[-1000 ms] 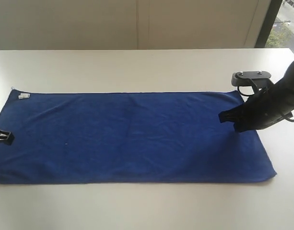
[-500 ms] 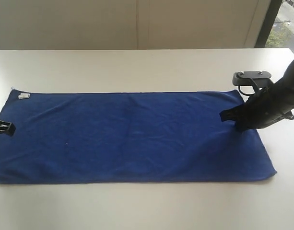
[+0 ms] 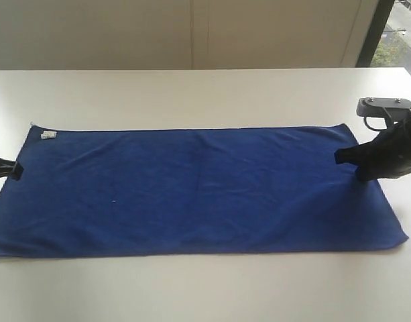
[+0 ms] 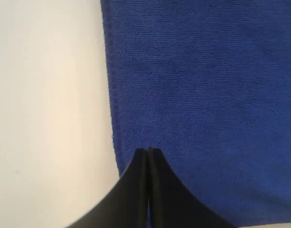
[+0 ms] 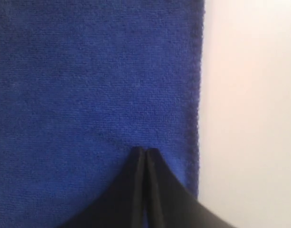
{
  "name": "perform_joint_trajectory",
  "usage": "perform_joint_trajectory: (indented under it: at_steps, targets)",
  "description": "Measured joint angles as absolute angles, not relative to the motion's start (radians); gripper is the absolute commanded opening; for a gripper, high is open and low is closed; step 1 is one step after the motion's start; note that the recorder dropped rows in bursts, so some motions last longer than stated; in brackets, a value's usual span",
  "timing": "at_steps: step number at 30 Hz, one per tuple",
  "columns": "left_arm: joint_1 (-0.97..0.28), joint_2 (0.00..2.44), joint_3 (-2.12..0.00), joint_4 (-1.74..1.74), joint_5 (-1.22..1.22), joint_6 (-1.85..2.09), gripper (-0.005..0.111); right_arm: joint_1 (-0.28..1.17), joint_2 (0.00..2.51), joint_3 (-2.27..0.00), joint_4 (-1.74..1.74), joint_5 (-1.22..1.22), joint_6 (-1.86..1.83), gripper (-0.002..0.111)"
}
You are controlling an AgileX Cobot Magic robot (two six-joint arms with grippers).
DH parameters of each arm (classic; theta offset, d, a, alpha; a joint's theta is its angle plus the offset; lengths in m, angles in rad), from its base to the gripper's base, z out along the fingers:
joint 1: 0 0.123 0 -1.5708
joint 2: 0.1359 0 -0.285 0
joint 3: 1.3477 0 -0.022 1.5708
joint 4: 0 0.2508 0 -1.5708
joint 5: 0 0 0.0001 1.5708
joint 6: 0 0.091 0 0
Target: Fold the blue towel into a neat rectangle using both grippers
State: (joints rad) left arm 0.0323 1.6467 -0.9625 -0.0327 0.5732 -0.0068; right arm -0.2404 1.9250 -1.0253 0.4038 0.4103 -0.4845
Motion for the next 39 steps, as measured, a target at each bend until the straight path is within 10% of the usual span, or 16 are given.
perform_joint_trajectory:
  at_steps: [39]
  targets:
    - [0.032, 1.647, -0.963, -0.187, 0.540, 0.104, 0.000, -0.338, 1.813, -1.025, 0.378, 0.415, -0.451, 0.000]
